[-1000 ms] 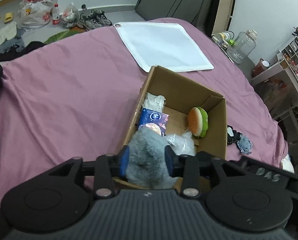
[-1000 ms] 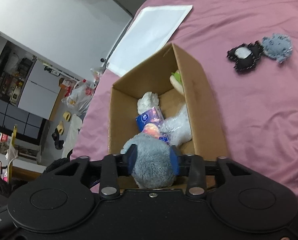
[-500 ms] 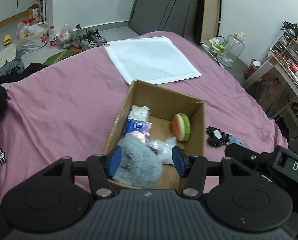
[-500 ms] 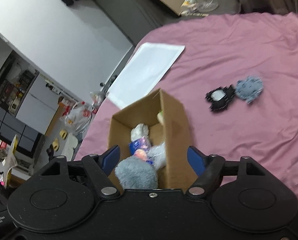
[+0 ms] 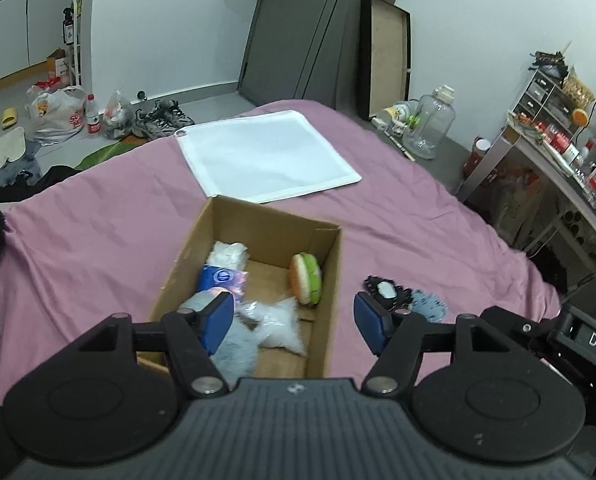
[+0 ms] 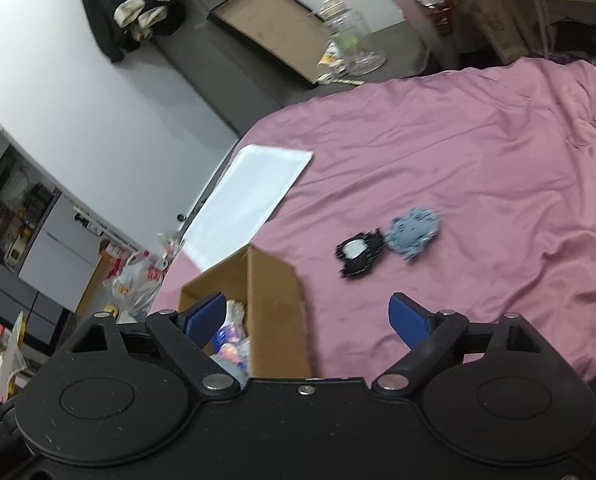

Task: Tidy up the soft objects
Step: 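Open both tools to drop the grey plush into the box, then grasp the black-and-white patch plush with left tool while right tool grasps the denim patch plush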

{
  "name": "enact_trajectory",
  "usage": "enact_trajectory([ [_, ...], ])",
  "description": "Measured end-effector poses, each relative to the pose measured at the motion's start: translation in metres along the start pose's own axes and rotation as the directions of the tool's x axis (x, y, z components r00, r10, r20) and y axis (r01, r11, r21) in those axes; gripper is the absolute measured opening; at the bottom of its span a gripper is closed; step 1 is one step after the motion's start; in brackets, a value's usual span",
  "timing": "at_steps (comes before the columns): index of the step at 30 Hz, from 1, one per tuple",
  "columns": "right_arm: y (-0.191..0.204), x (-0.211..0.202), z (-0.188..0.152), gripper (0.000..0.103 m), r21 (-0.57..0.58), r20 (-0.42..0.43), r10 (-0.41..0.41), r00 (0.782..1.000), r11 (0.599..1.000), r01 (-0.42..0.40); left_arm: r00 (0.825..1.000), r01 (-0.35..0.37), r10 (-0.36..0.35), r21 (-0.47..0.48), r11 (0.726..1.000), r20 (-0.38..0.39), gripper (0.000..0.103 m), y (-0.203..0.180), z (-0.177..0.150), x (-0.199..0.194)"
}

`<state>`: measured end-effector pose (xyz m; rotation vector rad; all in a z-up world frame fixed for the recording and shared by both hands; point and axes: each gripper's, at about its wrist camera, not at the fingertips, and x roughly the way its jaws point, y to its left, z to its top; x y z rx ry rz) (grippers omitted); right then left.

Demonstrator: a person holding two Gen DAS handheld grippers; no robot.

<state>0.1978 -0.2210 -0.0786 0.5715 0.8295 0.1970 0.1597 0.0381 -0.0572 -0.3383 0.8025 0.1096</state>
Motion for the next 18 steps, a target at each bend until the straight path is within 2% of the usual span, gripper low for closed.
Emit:
enact_trajectory([
  [4, -0.02, -0.004, 0.007, 0.089, 0.029, 0.018, -0.006, 1.0, 1.0, 0.006, 1.0, 0.002, -0.002, 0.015, 1.0, 0.009, 0.065, -0.013, -0.001, 0.003],
  [9, -0.045, -0.004, 0.015, 0.089, 0.081, 0.019, -0.014, 1.0, 0.997, 0.013, 1.0, 0.008, -0.007, 0.029, 1.0, -0.023, 0.065, -0.028, 0.002, 0.012],
  [18, -0.08, 0.008, 0.038, 0.092, 0.115, 0.004, -0.038, 0.999, 0.993, 0.038, 0.999, -0.019, 0.024, 0.105, 0.994, -0.046, 0.065, -0.062, 0.009, 0.032],
])
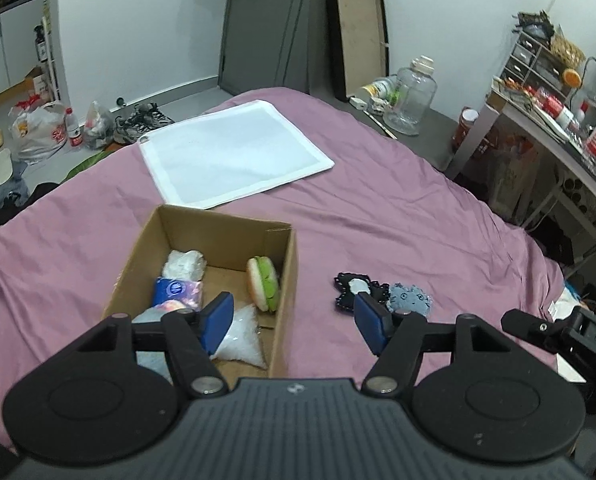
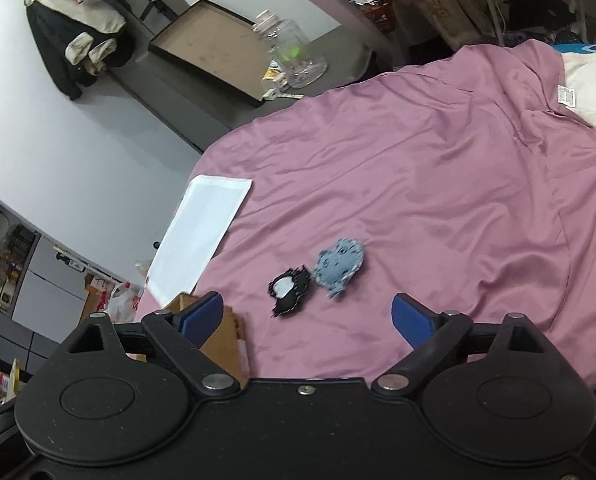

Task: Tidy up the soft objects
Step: 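Grasp the black-and-white patch plush with left tool while right tool grasps the denim patch plush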

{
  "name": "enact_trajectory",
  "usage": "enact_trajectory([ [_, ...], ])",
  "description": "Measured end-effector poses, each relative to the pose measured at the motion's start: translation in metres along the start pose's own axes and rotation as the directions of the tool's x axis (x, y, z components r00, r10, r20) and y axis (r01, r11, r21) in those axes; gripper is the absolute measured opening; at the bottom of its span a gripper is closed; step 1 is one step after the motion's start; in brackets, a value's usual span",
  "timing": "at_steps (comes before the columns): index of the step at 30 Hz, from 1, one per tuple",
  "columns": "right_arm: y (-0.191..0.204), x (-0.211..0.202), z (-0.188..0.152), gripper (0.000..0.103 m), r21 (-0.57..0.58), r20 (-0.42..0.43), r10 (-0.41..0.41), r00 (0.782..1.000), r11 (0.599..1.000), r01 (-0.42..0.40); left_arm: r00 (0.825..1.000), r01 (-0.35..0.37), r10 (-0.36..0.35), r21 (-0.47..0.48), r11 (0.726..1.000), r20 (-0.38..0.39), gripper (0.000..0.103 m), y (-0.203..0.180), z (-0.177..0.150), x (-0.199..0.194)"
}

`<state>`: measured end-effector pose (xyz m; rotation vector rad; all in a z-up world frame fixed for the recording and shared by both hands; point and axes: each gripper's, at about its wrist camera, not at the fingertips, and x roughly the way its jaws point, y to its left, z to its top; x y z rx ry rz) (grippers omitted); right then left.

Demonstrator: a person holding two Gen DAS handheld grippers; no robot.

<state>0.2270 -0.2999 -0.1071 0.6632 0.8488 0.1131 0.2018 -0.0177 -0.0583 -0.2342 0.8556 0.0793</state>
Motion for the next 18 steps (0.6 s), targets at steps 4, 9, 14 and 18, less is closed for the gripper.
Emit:
enact_trajectory([
  [4, -0.012, 0.006, 0.011, 0.094, 0.032, 0.009, -0.005, 1.0, 0.999, 0.004, 1.0, 0.014, -0.014, 0.011, 1.0, -0.021, 0.065, -0.013, 0.005, 0.011],
  [9, -0.019, 0.021, 0.018, 0.095, 0.039, -0.02, -0.004, 1.0, 0.999, 0.005, 0.999, 0.015, -0.015, 0.005, 1.0, -0.032, 0.084, -0.025, 0.011, 0.024],
  [14, -0.022, 0.037, 0.028, 0.097, 0.042, -0.036, -0.011, 0.999, 0.999, 0.013, 0.999, 0.014, -0.013, 0.012, 1.0, -0.046, 0.088, -0.035, 0.016, 0.041],
  [18, -0.025, 0.051, 0.035, 0.097, 0.057, -0.045, -0.008, 0.999, 0.998, 0.011, 0.998, 0.01, -0.009, 0.012, 1.0, -0.066, 0.089, -0.042, 0.02, 0.057],
])
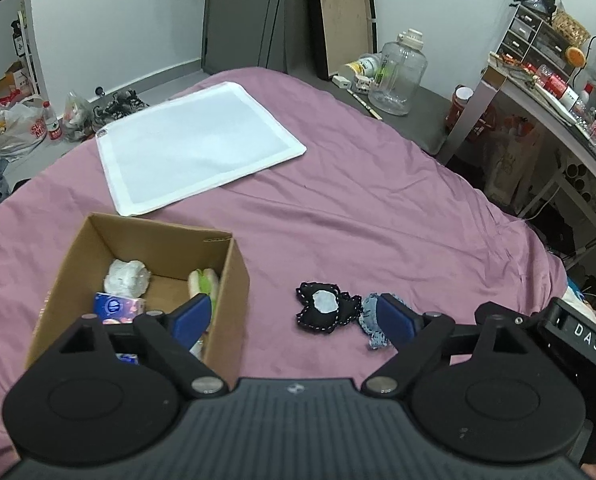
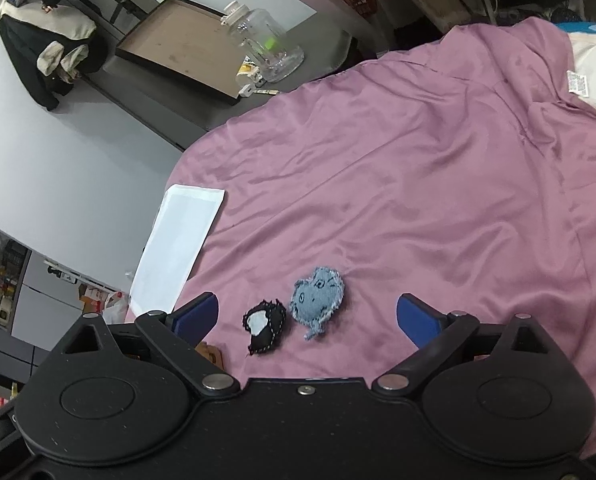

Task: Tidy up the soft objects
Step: 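Grasp the black-and-white patch plush with left tool while right tool grasps the denim patch plush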

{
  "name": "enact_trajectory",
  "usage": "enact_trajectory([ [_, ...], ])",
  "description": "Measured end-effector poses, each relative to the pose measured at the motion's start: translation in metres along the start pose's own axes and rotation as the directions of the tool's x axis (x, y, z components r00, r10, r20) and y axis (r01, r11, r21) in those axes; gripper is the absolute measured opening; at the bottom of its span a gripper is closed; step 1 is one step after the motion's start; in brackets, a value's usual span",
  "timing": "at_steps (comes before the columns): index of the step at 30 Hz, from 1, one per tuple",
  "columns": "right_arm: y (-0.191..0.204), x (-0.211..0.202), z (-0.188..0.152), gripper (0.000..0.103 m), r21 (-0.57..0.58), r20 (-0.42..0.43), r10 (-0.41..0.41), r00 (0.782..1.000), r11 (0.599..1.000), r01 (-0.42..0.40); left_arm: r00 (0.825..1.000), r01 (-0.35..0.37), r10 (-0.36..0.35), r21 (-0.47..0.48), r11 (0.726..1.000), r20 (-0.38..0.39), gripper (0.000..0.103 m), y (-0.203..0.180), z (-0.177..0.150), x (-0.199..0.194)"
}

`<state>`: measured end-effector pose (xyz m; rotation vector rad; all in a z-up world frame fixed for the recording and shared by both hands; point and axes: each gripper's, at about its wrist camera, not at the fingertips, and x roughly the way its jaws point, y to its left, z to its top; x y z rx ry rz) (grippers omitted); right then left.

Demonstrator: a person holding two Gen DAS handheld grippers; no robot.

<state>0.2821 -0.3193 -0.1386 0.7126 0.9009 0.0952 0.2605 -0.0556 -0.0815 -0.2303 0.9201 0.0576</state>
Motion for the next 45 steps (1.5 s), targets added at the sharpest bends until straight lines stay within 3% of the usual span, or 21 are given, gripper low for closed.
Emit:
enact_trajectory([
  [16, -0.036, 0.057, 0.004, 0.09, 0.07, -0.076, 0.009, 0.997, 0.998, -0.004, 0.998, 0.018, -0.02, -0.027, 0.999, -0.056, 0.084, -0.016, -0.002, 0.073],
  [19, -0.039, 0.067, 0.005, 0.09, 0.085, -0.088, 0.023, 0.996, 0.996, -0.015, 0.999, 0.008, -0.01, -0.042, 0.999, -0.041, 0.073, -0.016, -0.003, 0.082],
  [21, -0.04, 0.073, 0.006, 0.089, 0.089, -0.097, 0.034, 0.995, 0.996, -0.026, 0.999, 0.012, -0.015, -0.063, 0.998, -0.048, 0.054, -0.014, -0.002, 0.09],
  [24, -0.041, 0.081, 0.006, 0.087, 0.086, -0.111, 0.046, 0.993, 0.996, -0.036, 0.997, -0.001, -0.006, -0.084, 0.996, -0.074, 0.037, -0.011, -0.004, 0.102],
  [26, -0.042, 0.085, 0.006, 0.087, 0.091, -0.121, 0.059, 0.991, 0.995, -0.048, 0.996, -0.011, 0.003, -0.085, 0.996, -0.094, 0.032, -0.01, -0.005, 0.111],
  [38, -0.045, 0.102, 0.005, 0.086, 0.107, -0.172, 0.101, 0.98, 0.991, -0.084, 0.992, -0.026, 0.013, -0.099, 0.995, -0.128, 0.032, -0.005, -0.014, 0.14],
  [45, -0.047, 0.108, 0.005, 0.084, 0.119, -0.172, 0.11, 0.979, 0.989, -0.091, 0.988, 0.018, -0.043, -0.167, 0.986, -0.147, 0.035, -0.001, -0.014, 0.148],
])
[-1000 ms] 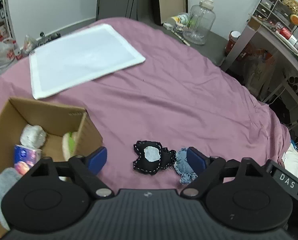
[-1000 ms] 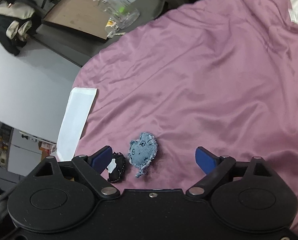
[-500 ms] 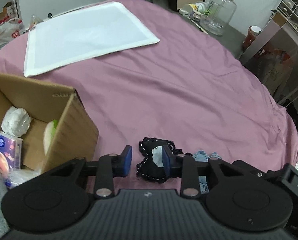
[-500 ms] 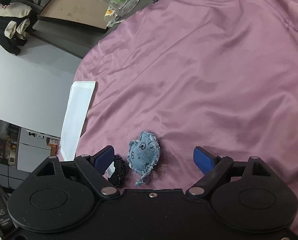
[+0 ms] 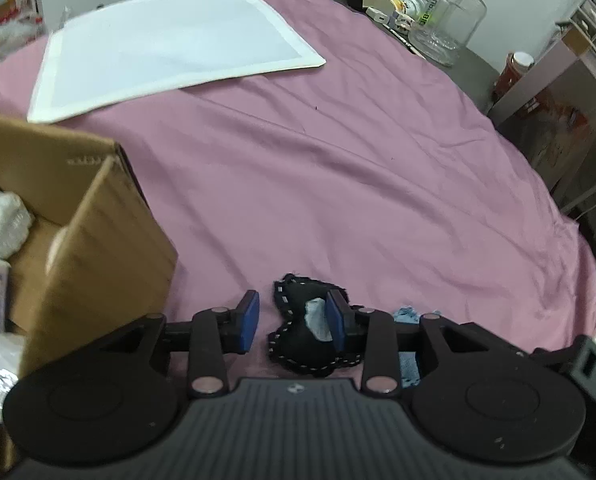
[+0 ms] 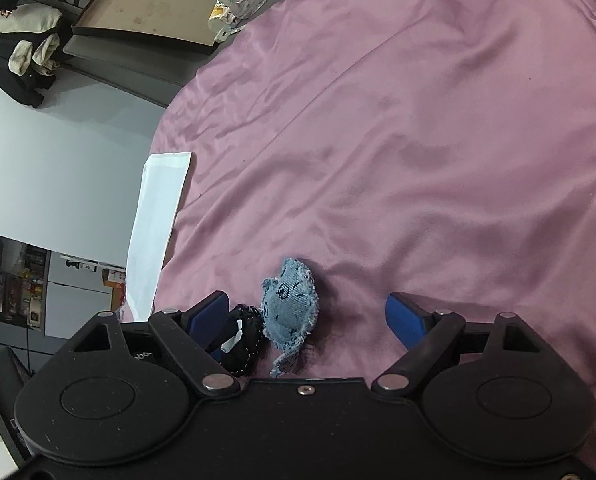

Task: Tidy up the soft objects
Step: 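Grasp the black-and-white patch plush with left tool while right tool grasps the denim patch plush, then carry the black patch into the box with left tool while right tool carries the denim patch in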

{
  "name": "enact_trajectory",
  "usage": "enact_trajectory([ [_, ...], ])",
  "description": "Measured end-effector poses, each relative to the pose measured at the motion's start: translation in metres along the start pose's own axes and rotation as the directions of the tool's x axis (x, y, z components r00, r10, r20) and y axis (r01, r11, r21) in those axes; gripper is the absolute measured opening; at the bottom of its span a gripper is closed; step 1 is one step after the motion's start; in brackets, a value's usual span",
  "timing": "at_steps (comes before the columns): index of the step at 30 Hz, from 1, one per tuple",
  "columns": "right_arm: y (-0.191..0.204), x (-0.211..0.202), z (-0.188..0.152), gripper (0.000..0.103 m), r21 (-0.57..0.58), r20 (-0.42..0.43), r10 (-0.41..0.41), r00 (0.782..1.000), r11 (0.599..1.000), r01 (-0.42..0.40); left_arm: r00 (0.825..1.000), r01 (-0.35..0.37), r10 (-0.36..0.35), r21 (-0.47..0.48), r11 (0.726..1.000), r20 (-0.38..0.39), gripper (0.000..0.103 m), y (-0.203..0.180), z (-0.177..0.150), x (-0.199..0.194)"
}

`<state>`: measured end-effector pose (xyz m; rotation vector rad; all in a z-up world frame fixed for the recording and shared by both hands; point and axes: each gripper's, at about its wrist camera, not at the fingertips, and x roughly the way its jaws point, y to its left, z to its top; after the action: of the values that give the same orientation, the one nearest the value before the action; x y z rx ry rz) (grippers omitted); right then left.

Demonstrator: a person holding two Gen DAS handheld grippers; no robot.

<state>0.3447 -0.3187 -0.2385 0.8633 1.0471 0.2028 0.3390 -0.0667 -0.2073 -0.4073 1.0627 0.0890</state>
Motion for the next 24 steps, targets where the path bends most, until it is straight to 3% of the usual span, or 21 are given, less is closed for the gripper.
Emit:
enact_trajectory([
  [4, 0.001, 0.001, -0.001, 0.075, -0.016, 0.004, -0.004, 1.0, 1.0, 0.004, 1.0, 0.019, -0.019, -0.01, 1.0, -0.002, 0.034, 0.001, -0.003, 0.003],
  [7, 0.001, 0.002, -0.001, 0.063, -0.027, 0.008, -0.007, 1.0, 1.0, 0.007, 0.999, 0.032, -0.032, -0.026, 0.999, -0.003, 0.03, 0.003, -0.002, 0.002],
  [11, 0.005, 0.002, -0.002, 0.056, -0.047, 0.014, -0.013, 1.0, 0.999, 0.014, 0.998, 0.06, -0.06, -0.033, 0.998, -0.012, 0.019, 0.002, -0.001, -0.003],
  [15, 0.007, 0.003, -0.004, 0.024, -0.065, 0.001, -0.005, 1.0, 0.998, 0.005, 0.997, 0.07, -0.07, -0.034, 0.997, -0.009, 0.015, 0.004, -0.002, -0.009],
  [24, 0.01, -0.012, -0.012, 0.014, -0.075, 0.037, -0.006, 0.999, 0.997, 0.009, 0.997, 0.072, -0.072, -0.008, 0.997, 0.037, 0.015, 0.003, -0.002, -0.038],
])
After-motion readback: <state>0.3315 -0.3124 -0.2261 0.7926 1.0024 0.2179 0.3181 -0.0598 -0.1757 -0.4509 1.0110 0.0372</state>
